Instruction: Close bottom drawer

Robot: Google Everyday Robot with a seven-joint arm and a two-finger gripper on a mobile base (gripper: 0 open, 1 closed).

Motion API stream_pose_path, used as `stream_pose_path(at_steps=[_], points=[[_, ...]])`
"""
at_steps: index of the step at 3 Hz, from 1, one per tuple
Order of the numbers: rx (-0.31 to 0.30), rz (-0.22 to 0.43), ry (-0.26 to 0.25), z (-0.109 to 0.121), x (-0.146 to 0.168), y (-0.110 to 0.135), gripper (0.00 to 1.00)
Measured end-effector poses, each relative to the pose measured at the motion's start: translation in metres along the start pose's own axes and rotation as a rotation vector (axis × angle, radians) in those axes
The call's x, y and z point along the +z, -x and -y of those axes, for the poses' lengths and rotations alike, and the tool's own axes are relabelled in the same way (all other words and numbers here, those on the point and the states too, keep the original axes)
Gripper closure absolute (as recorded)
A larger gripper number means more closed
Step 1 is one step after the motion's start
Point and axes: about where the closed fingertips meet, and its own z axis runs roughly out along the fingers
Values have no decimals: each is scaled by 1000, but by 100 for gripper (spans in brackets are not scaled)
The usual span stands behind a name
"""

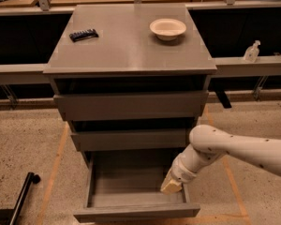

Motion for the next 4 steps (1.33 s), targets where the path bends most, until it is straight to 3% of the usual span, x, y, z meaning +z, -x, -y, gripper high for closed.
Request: stream_pose_path(at_steps=[1, 2, 4], points=[[78, 75, 67, 12, 46, -9, 100], [98, 59, 104, 7, 61, -16, 100], [148, 76, 45, 45, 80, -55, 100]])
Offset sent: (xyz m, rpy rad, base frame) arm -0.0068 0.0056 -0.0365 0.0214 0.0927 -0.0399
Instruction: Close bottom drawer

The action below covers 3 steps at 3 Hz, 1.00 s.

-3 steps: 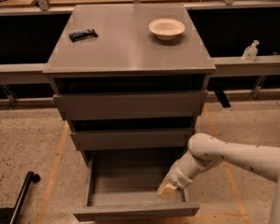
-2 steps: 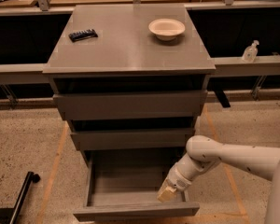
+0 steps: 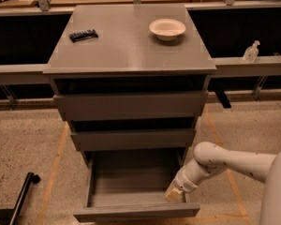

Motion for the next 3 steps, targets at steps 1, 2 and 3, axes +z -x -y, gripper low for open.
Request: stream_pose_path(at_steps=[1, 2, 3], points=[[42, 27, 21, 28, 19, -26, 100], [113, 59, 82, 55, 54, -58, 100], [174, 88, 127, 64, 81, -81, 100]])
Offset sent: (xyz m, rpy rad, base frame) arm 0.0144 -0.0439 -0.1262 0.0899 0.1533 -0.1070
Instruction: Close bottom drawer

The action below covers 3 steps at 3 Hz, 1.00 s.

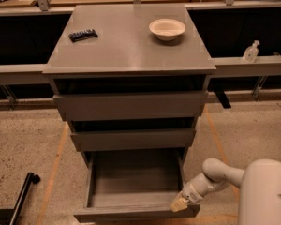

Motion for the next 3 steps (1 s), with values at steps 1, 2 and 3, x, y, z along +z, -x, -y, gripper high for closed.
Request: stream_pose_path(at_steps=[1, 2, 3], points=[[9, 5, 7, 3, 6, -3, 100], [29, -64, 6, 3, 19, -8, 100], [79, -147, 10, 10, 36, -22, 100]])
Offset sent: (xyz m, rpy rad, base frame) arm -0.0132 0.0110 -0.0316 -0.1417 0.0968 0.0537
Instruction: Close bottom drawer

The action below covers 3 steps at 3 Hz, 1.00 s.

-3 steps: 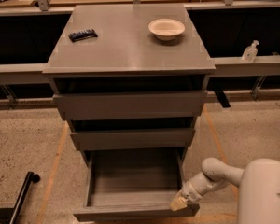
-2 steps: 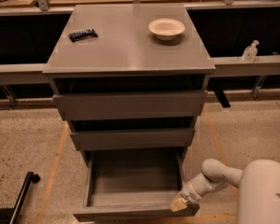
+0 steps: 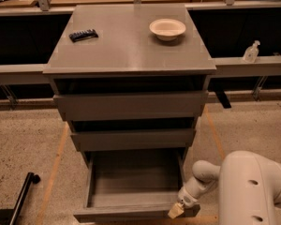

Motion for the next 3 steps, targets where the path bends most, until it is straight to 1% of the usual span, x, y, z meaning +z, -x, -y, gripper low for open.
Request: stream_pose_path(at_steps=[1, 3], points=[[70, -63, 38, 18, 28, -19, 100], [69, -64, 43, 20, 28, -18, 100]])
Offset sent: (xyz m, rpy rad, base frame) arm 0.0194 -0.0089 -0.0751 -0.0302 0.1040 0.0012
